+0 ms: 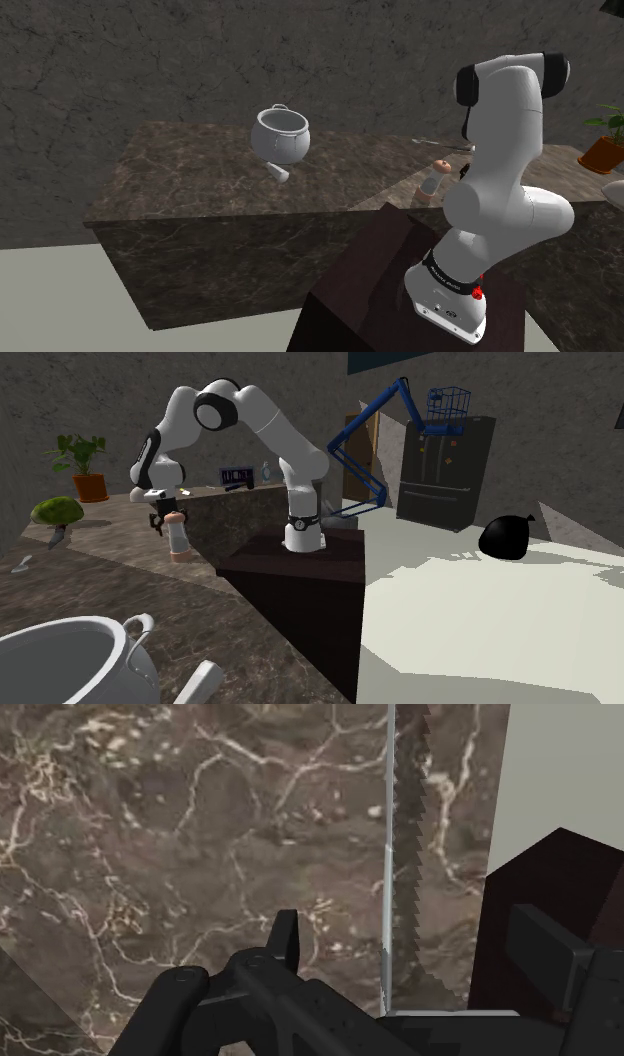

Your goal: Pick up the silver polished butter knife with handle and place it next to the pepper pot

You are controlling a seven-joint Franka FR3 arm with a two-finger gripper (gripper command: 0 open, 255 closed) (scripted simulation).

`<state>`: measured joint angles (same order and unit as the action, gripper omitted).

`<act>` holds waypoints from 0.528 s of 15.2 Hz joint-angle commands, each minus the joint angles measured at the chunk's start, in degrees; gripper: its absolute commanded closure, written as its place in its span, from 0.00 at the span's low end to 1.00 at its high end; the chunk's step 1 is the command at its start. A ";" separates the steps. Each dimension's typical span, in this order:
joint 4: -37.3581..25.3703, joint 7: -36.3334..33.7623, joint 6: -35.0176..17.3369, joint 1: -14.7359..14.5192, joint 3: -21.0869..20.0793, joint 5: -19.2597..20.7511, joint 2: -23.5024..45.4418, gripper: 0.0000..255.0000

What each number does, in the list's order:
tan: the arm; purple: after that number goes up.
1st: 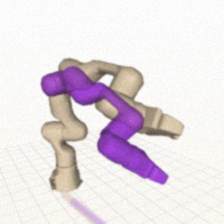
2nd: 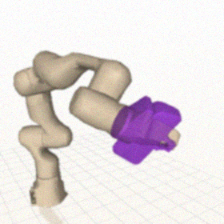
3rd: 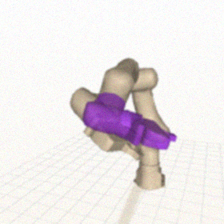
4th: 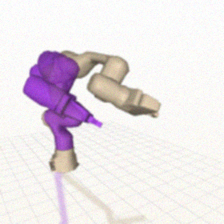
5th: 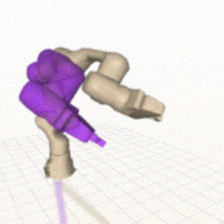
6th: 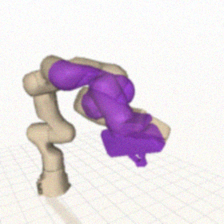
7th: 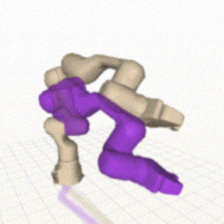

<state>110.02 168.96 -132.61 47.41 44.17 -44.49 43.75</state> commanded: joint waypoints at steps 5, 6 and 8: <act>0.47 -2.42 4.01 -2.84 4.36 4.39 -4.80 0.00; 0.47 -2.42 4.01 -2.84 4.37 4.39 -4.80 0.00; 0.47 -2.42 4.01 -2.84 4.37 4.39 -4.80 0.00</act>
<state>110.52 166.63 -128.75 44.63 48.44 -40.23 39.04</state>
